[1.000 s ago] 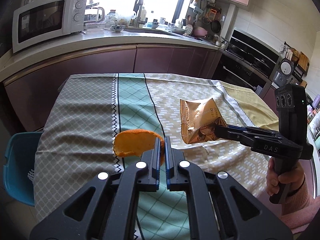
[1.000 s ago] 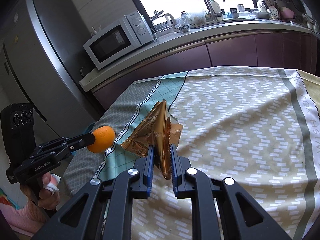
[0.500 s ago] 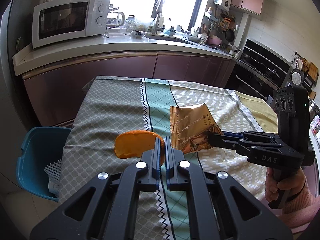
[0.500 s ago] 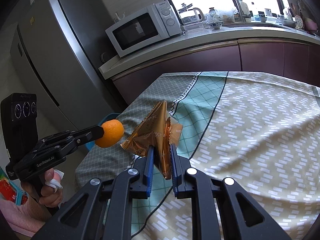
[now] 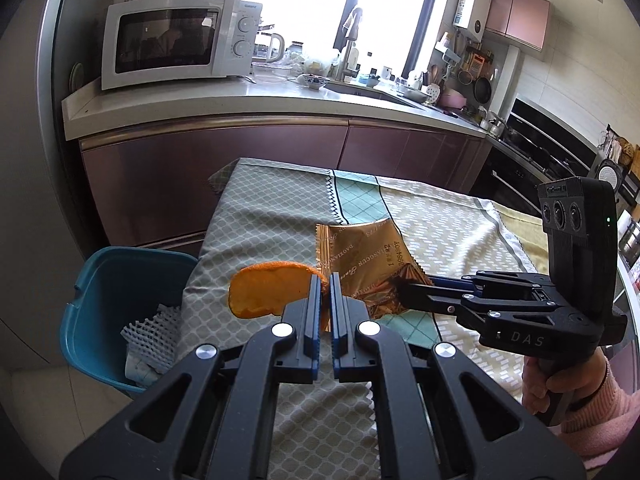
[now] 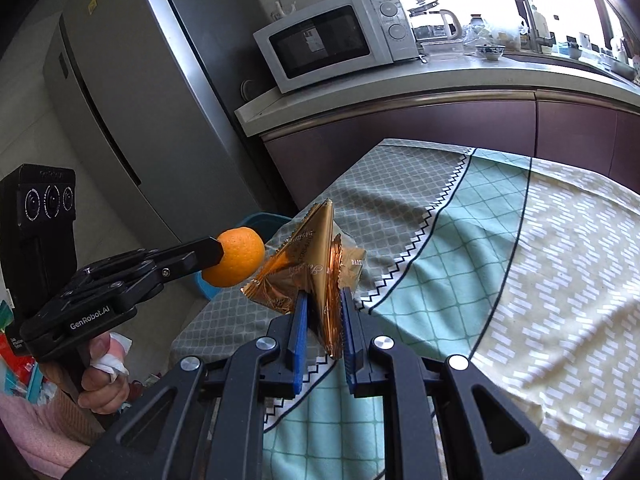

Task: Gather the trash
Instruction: 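Carry the orange peel and gold packet toward the teal bin, then bring the held peel and packet over the teal bin with both grippers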

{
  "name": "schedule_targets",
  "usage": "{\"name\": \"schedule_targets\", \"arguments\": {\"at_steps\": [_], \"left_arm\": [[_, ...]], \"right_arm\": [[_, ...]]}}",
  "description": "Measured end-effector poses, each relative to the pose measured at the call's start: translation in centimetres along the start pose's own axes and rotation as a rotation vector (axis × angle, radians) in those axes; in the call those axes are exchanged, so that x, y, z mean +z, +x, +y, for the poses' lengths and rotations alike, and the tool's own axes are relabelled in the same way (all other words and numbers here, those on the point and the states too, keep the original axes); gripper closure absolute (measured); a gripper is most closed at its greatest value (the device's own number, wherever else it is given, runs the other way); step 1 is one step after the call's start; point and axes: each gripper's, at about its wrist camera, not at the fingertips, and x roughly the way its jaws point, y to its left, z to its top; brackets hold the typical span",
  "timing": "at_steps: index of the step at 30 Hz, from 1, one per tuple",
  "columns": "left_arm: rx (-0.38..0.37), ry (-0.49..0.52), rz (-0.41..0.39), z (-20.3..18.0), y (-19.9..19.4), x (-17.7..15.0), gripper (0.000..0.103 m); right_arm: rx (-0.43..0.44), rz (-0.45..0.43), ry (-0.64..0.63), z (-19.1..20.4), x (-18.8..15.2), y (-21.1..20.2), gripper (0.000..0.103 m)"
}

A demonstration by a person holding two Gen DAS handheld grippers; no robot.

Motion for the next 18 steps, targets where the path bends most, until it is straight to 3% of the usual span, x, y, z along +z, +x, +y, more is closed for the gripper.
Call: {"name": "schedule_targets", "arguments": {"at_steps": [18], "left_arm": [[0.145, -0.107, -0.029, 8.5, -2.0, 0.1, 0.099]], "right_arm": [[0.067, 0.06, -0.102, 5.3, 3.1, 5.9, 0.089]]}}
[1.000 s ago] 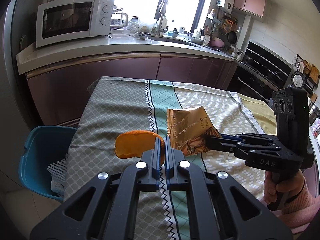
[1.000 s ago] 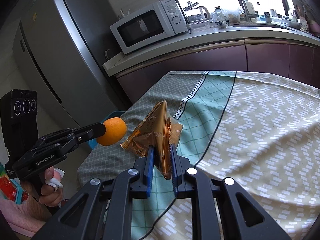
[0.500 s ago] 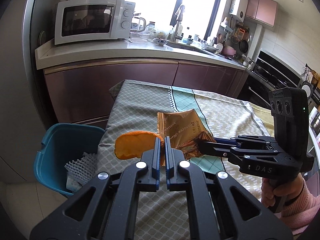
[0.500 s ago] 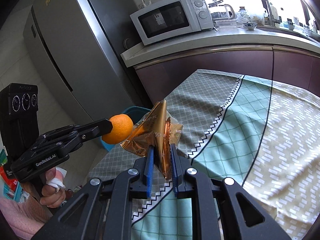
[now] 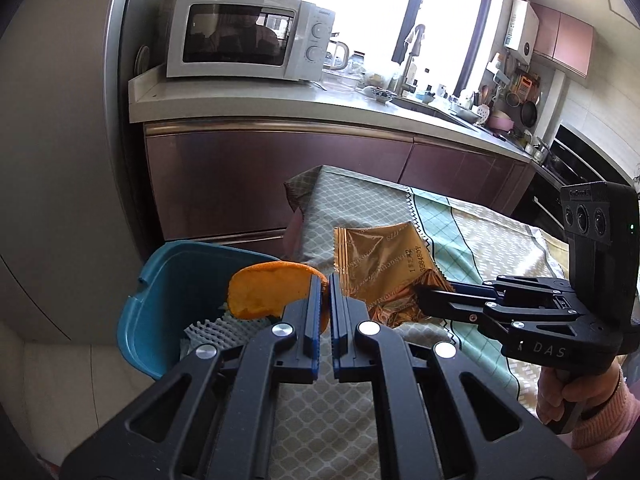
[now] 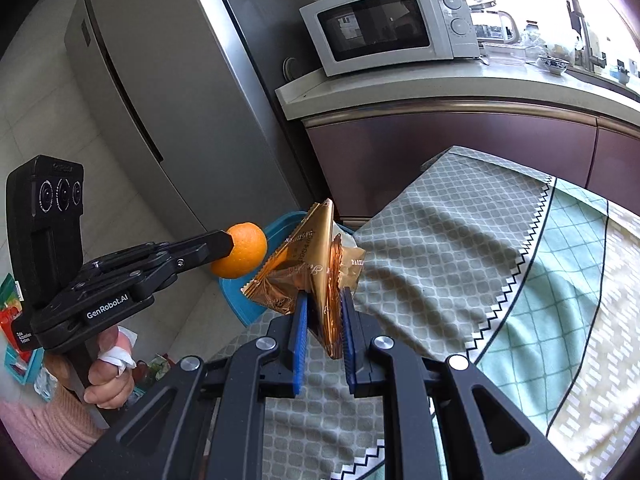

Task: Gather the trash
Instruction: 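Bring the held peel and packet over the teal bin with both grippers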

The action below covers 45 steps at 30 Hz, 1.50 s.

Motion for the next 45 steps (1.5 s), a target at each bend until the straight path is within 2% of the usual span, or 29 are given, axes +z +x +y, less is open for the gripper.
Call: {"name": "schedule_targets", "arguments": {"at_steps": [28, 45], "left_arm": [[0.069, -0.059, -0.009, 3.4, 0.1, 0.3, 0.099], [0.092, -0.074, 0.01, 4.2, 1.1, 0.2, 0.099]], "right_arm": [[0.013, 0.044, -0.047, 2.2, 2.4, 4.3, 0.089], [0.017, 0.069, -0.073, 3.0, 2.9, 6.0, 0.089]]}}
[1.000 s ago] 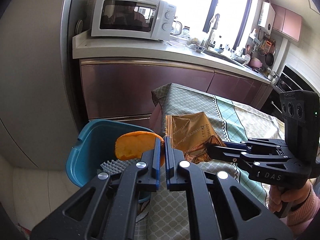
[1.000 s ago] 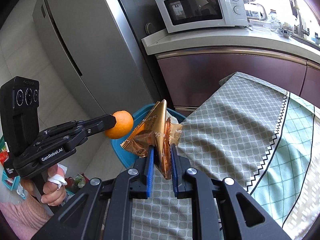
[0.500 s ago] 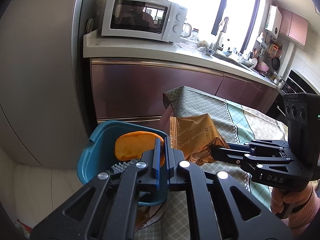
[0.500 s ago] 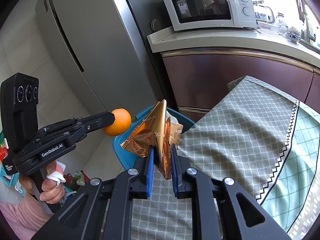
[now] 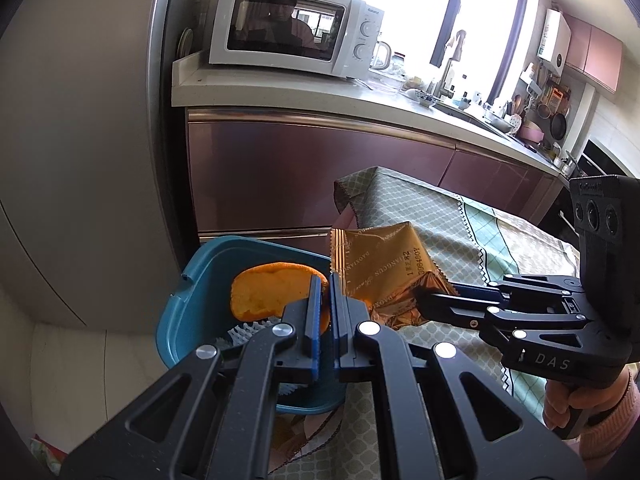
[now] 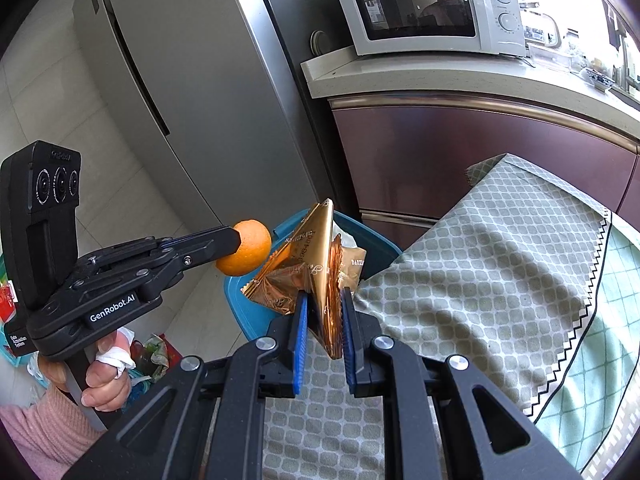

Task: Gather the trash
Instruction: 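Bring the held peel and packet over the teal bin with both grippers, then lower the peel and packet into the teal bin with both grippers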

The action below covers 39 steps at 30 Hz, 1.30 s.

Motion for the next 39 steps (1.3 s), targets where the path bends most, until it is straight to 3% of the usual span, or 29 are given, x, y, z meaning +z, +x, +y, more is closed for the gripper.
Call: {"name": "schedule_targets", "arguments": {"at_steps": [39], "left_arm": [[0.031, -0.031, 0.043, 1.0, 2.7, -0.4, 0.099]], "right_arm": [[-0.014, 0.07, -0.026, 0.6, 1.2, 3.7, 0.089]]}}
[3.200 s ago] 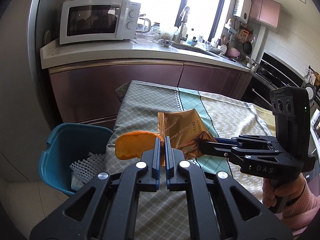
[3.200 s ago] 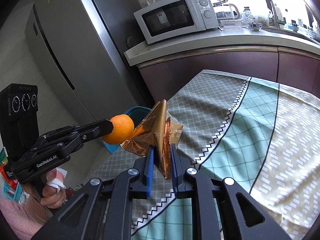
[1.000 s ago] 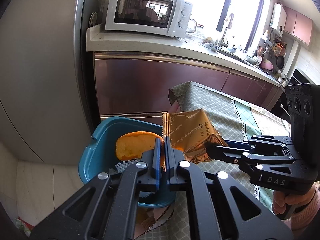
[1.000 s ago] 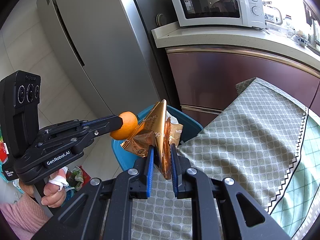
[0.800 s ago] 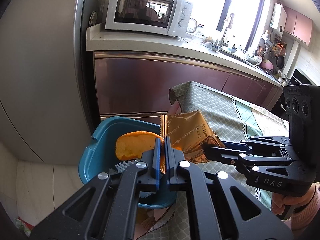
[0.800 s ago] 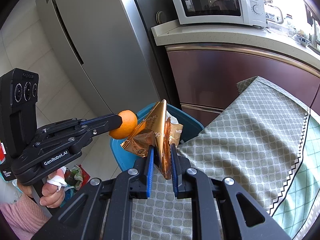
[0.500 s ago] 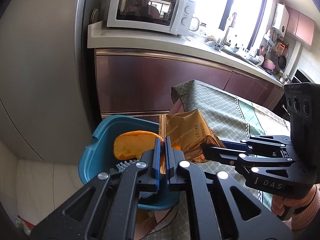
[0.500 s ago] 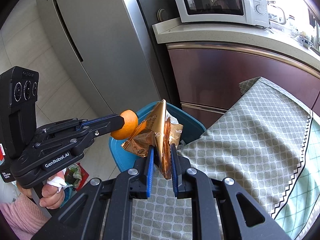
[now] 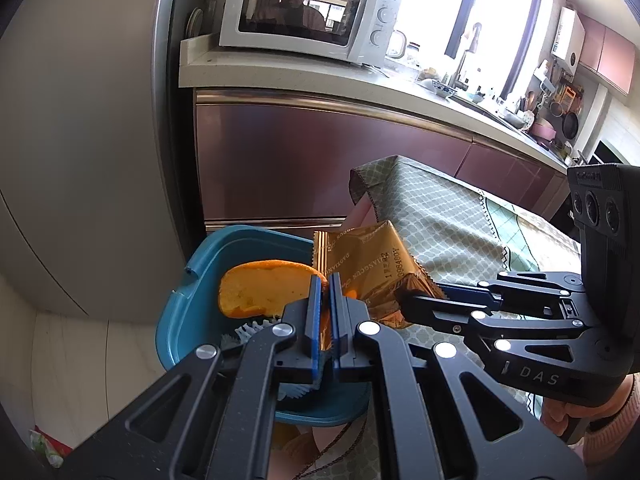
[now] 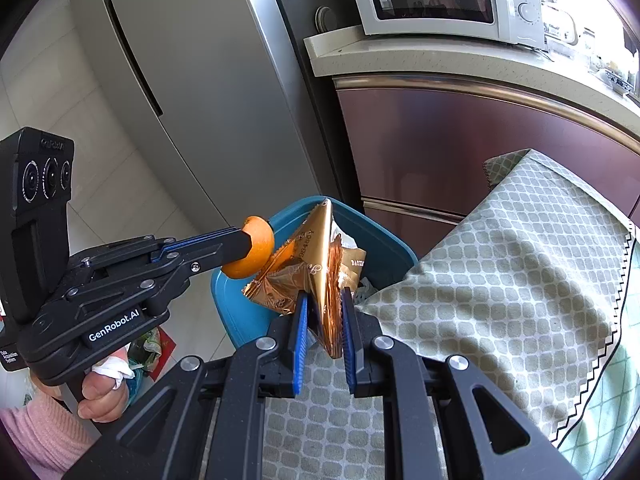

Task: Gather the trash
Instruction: 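Lower the peel and packet into the teal bin with both grippers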

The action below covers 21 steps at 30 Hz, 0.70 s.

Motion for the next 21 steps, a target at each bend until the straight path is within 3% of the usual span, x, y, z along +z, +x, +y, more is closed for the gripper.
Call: {"name": "schedule_targets", "arguments": {"at_steps": [21], "left_arm": [[0.009, -0.025, 0.031, 1.2, 1.9, -0.1, 0.099]], "right_arm": [[-0.004, 0.041, -0.007, 0.0, 0.9, 2.6, 0.089]]}}
